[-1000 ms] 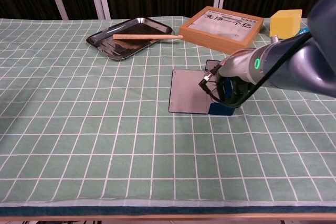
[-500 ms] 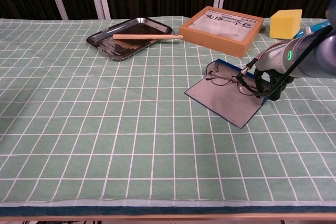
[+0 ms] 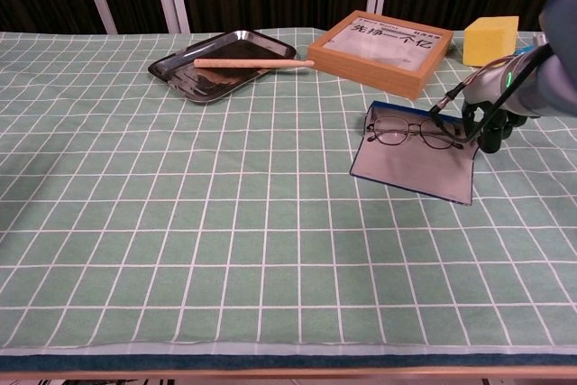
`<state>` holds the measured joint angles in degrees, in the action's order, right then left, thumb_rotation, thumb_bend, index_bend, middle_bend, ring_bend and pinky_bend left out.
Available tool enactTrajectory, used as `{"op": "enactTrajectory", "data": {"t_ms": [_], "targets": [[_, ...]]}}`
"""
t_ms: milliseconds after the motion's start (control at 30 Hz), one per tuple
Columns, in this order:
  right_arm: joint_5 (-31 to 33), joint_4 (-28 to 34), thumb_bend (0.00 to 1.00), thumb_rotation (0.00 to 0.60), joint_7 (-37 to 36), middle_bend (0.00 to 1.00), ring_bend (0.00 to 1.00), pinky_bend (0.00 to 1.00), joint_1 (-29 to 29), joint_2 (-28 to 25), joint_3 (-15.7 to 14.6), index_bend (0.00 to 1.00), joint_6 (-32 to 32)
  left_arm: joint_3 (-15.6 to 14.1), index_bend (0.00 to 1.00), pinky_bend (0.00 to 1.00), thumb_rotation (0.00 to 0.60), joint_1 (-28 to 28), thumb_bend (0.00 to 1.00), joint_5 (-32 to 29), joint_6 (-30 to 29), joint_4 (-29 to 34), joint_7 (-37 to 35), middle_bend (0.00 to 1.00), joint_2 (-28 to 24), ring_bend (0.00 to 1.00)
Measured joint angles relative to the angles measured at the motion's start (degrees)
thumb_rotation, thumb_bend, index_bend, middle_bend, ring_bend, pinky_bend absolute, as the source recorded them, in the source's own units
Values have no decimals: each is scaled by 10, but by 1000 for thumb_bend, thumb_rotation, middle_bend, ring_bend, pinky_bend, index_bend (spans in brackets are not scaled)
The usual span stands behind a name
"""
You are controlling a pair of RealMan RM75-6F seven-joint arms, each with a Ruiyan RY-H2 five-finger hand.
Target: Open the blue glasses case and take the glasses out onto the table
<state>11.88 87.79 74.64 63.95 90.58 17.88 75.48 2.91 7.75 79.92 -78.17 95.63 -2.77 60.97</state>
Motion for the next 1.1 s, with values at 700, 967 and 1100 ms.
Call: {"op": "enactTrajectory", "data": {"t_ms": [700,967,1100], "targets": [[-23,-57,649,600,-7,956,986,1000,-18,13,42,117,-22,1,0,0,600,-1,35,-1,-2,1,-1,0,-1,0],[-61,-24,470,600,-36,956,986,1000,-27,3,50,198,-19,1,0,0,600,-1,35,-1,-1,0,-1,0,-1,0],[-120,-14,428,600,-78,956,986,1000,-35,-2,52,286,-19,0,0,0,600,-1,36,0,0,-1,0,0,0,0]]}}
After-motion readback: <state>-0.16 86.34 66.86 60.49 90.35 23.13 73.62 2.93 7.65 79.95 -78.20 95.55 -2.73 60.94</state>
